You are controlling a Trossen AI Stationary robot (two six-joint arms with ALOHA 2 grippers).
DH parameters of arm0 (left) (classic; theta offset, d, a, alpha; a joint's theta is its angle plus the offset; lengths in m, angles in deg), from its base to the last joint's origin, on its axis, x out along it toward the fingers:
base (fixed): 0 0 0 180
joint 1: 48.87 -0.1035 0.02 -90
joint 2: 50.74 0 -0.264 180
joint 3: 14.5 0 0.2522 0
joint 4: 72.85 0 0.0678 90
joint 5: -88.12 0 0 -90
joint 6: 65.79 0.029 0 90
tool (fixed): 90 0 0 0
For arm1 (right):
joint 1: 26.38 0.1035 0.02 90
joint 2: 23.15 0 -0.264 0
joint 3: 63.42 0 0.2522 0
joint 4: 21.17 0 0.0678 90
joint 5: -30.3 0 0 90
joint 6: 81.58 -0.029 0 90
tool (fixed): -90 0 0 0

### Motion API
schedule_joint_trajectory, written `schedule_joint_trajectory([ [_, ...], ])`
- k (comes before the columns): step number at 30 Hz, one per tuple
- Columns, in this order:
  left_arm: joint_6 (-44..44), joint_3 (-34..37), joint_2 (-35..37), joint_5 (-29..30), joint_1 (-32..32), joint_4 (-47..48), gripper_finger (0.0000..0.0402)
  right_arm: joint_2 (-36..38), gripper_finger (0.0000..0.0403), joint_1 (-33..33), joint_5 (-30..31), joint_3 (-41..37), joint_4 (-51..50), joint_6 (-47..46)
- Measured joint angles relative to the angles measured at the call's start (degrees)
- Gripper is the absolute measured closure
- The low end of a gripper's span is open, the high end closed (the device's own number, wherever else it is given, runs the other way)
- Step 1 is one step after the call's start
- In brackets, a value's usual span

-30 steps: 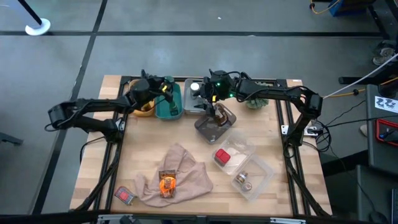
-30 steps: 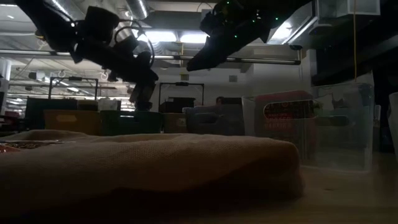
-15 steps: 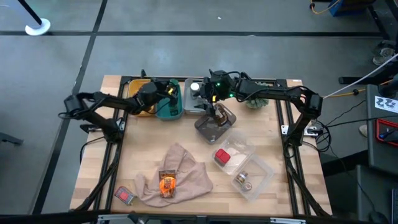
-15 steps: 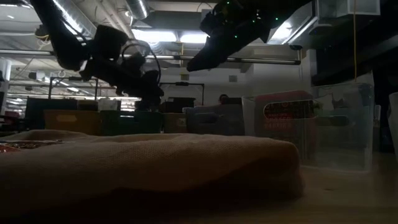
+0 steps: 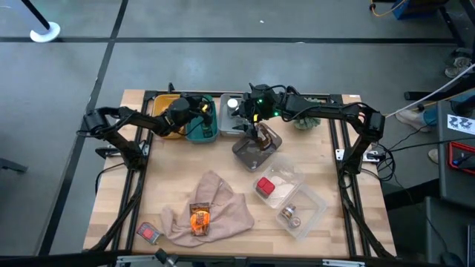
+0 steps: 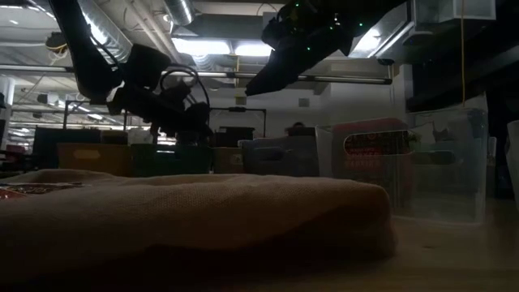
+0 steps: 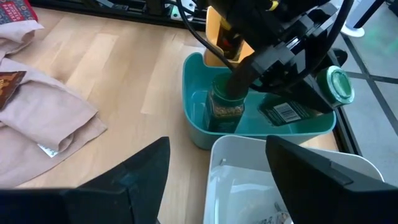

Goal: Sort spices by type
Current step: Put the green seasoning bottle into the green bin

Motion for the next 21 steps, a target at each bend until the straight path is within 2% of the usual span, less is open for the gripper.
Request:
schedule_joint_trajectory([
  [21,-0.2,0.0,0.1,0.0,0.0,2.9,0.0191,0.0,0.0136,0.0,0.0,0.0,0.1,0.0],
])
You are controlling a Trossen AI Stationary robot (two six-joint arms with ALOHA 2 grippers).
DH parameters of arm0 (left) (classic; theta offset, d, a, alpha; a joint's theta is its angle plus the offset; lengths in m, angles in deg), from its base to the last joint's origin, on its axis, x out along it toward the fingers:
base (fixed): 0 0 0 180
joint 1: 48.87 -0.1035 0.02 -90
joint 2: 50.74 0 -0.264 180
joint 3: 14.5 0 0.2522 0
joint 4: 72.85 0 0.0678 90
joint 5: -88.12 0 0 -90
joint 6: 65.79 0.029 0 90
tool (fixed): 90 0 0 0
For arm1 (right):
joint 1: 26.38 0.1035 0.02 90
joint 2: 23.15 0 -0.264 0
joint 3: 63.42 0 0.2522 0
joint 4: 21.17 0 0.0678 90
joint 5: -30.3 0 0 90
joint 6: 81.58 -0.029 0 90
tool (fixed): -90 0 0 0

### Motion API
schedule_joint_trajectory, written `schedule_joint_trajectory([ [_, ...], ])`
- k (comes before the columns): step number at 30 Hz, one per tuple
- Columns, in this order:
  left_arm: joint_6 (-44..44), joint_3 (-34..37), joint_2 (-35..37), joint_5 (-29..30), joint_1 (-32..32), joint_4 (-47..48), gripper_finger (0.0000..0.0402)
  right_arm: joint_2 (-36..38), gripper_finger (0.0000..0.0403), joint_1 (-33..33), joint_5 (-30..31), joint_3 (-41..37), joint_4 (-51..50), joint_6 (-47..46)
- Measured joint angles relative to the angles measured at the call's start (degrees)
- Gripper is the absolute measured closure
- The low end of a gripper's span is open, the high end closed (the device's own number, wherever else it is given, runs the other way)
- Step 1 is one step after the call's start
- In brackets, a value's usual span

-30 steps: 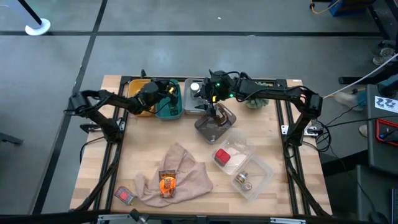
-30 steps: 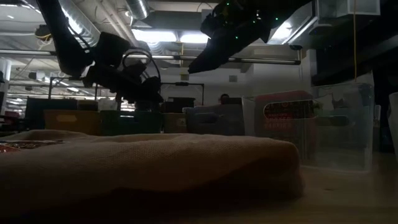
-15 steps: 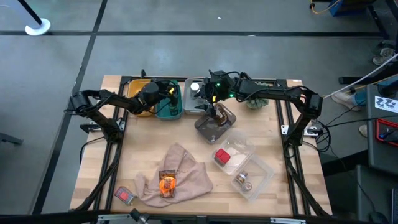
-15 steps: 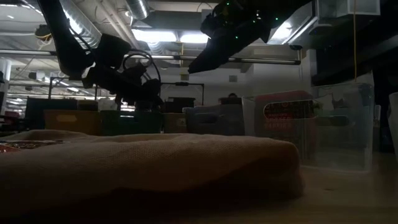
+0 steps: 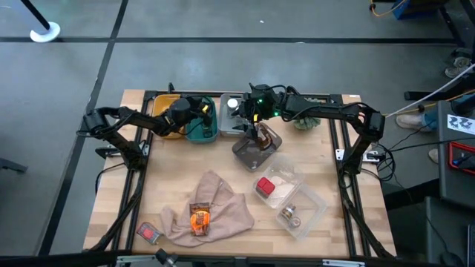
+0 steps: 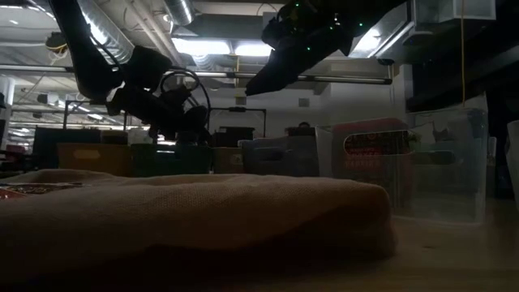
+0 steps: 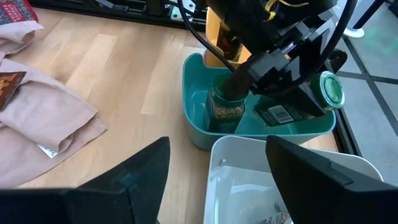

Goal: Sort spices by type
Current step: Put the green seasoning bottle into the green bin, then put the orange seasoning pack into the black bin

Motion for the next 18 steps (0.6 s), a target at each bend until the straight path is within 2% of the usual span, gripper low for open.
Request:
schedule_joint_trajectory([
  [7,0.2,0.0,0.0,0.0,0.0,0.2,0.0164,0.0,0.0136,0.0,0.0,0.0,0.0,0.0],
  [18,2.3,0.0,0.4,0.0,0.0,-0.2,0.0161,0.0,0.0136,0.0,0.0,0.0,0.0,0.0],
])
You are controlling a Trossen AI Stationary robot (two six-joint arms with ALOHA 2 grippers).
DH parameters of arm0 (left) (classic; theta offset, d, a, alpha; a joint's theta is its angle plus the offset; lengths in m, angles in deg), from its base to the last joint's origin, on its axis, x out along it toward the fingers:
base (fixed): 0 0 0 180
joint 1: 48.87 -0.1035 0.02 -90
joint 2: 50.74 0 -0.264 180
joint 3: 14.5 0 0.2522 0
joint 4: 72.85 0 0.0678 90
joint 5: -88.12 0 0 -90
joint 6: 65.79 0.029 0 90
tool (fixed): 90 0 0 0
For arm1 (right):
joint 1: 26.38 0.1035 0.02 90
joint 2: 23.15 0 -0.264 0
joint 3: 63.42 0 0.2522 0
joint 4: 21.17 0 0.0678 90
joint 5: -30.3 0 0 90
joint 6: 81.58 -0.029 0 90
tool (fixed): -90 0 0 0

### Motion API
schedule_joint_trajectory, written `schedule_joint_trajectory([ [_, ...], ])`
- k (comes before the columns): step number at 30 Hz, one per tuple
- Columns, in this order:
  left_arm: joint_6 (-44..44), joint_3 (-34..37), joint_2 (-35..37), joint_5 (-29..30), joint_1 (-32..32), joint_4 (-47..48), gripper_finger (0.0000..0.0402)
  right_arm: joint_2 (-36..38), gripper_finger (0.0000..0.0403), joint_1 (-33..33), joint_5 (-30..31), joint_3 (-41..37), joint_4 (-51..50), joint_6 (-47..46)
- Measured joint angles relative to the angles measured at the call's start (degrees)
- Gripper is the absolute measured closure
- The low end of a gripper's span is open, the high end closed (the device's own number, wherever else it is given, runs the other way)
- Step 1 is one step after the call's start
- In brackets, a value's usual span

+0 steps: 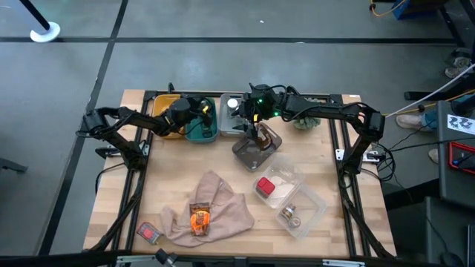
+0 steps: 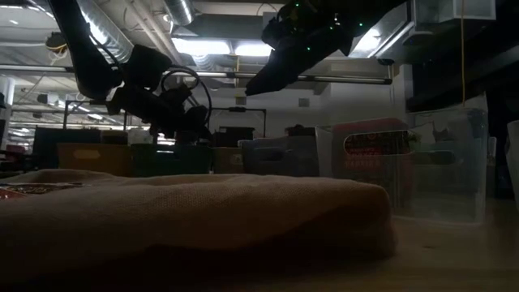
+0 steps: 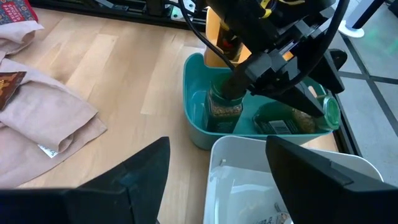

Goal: Sort spices by type
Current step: Put the orange seasoning pack into the black bin

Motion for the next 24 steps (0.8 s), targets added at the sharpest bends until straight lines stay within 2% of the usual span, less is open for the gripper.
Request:
schedule_joint_trajectory([
  [10,1.4,-0.3,0.2,-0.1,0.1,-3.7,0.016,0.0,0.0136,0.0,0.0,0.0,0.0,0.0],
  [14,2.6,-1.1,2.5,-0.4,0.2,-5.2,0.016,0.0,0.0136,0.0,0.0,0.0,-0.1,0.0],
  [19,5.1,-1.2,10.7,-0.8,2.2,-2.6,0.016,0.0,0.0136,0.0,0.0,0.0,-0.1,0.0],
  [21,9.3,-1.2,15.6,-3.1,4.1,2.3,0.016,0.0,0.0136,0.0,0.0,0.0,-0.2,0.0],
  [24,13.9,-1.7,23.7,-7.8,8.2,14.5,0.016,0.0,0.0136,0.0,0.0,0.0,-0.2,0.0],
])
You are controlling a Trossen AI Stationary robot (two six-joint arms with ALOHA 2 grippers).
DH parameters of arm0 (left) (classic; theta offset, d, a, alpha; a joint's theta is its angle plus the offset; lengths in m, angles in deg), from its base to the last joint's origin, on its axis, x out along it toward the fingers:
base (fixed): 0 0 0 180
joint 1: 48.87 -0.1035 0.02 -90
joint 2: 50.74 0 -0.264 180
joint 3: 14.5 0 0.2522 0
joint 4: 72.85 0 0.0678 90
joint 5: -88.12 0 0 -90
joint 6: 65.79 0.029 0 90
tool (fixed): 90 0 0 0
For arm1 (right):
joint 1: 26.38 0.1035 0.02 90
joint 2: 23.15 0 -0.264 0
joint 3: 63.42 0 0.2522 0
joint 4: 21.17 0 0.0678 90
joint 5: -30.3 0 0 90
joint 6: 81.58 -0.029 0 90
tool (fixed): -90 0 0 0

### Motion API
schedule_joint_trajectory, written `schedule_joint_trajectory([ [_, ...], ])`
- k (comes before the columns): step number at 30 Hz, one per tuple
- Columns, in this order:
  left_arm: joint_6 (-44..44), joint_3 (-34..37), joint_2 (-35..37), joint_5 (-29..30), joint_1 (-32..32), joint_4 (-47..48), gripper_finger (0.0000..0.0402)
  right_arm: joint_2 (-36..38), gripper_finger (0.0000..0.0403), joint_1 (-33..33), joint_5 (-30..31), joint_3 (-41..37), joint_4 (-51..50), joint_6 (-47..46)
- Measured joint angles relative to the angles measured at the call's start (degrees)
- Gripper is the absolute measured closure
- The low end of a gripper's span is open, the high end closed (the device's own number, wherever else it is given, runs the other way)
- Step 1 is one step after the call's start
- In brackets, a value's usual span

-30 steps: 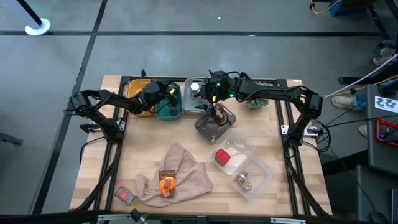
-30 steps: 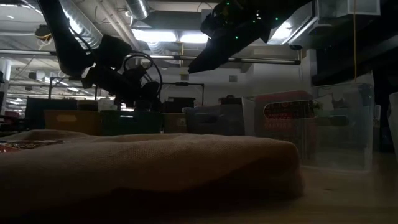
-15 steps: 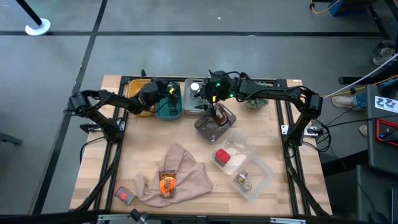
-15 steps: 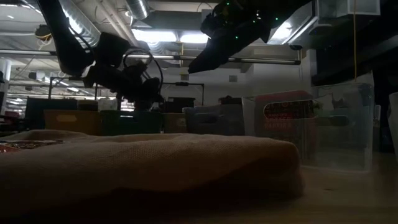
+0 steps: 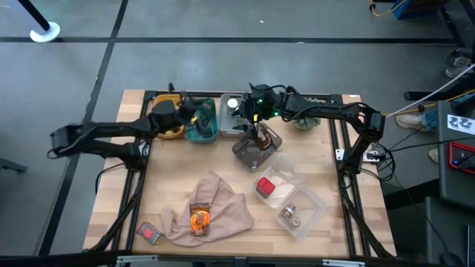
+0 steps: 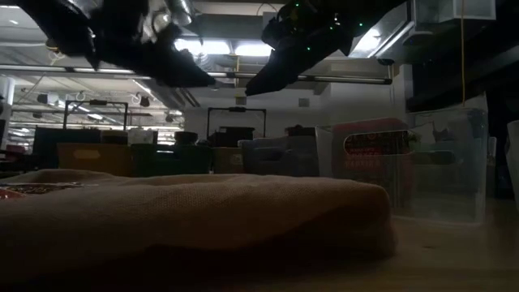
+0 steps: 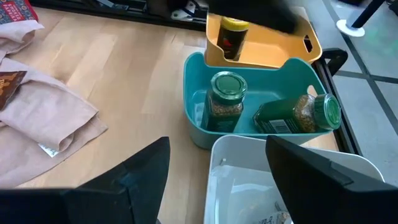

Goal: Sort spices by type
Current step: Put the orange seasoning pack into the black bin

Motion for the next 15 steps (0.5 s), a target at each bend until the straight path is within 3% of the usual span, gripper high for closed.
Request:
schedule_joint_trajectory([
  [3,-1.5,-1.5,7.8,-1.5,5.0,15.1,0.016,0.0,0.0136,0.0,0.0,0.0,0.0,0.0],
  [9,-15.7,-4.9,18.8,-1.5,15.6,41.1,0.016,0.0,0.0136,0.0,0.0,0.0,0.0,0.0],
  [15,-32.7,-7.3,24.0,-1.6,24.9,54.5,0.016,0.0,0.0136,0.0,0.0,0.0,0.0,0.0],
])
